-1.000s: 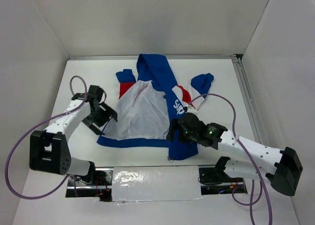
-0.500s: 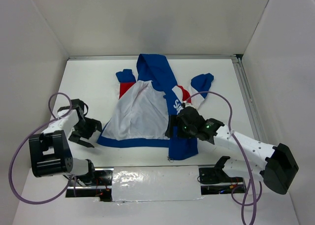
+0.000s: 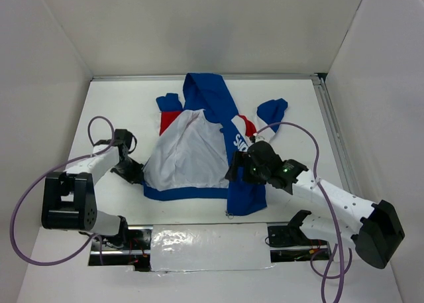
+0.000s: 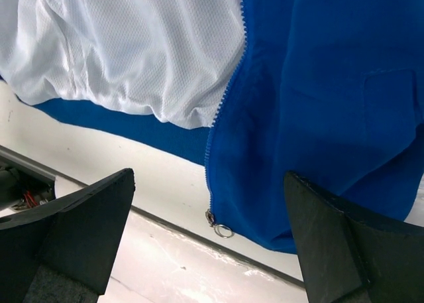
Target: Zip up the jacket
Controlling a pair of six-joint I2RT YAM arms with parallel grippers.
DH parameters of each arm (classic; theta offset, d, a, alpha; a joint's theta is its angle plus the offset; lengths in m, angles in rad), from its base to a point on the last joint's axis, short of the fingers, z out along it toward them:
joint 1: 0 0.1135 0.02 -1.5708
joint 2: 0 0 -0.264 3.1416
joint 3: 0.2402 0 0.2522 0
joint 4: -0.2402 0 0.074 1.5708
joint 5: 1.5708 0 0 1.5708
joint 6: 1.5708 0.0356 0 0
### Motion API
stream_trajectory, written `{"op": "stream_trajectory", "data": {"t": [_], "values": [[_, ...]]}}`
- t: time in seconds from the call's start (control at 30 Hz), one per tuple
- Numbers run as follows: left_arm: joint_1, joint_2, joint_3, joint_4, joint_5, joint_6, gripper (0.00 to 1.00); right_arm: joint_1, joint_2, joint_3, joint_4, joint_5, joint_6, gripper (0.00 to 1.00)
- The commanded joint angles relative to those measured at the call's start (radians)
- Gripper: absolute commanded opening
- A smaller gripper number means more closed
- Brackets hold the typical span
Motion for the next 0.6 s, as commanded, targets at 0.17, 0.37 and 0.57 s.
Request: {"op": "stream_trajectory", "data": {"t": [0.17,0.37,0.57], "values": [[-0.388,-0.167,0.306,-0.361,-0.168,-0.208,0.00,-0.034,-0.048,-0.034,-0.012,0.029,0.014,1.00],[-0.782,0.003,0.545,-0.348,-0.216,-0.173,0.00,-0.084,-0.132,-0.067,-0.103,0.103,0.071,1.00],[-1.106,0.462,0.928,-0.607,-0.268,-0.207,0.00,-0.187,-0.279,-0.150,-0.135,0.063,0.080,1.00]]}}
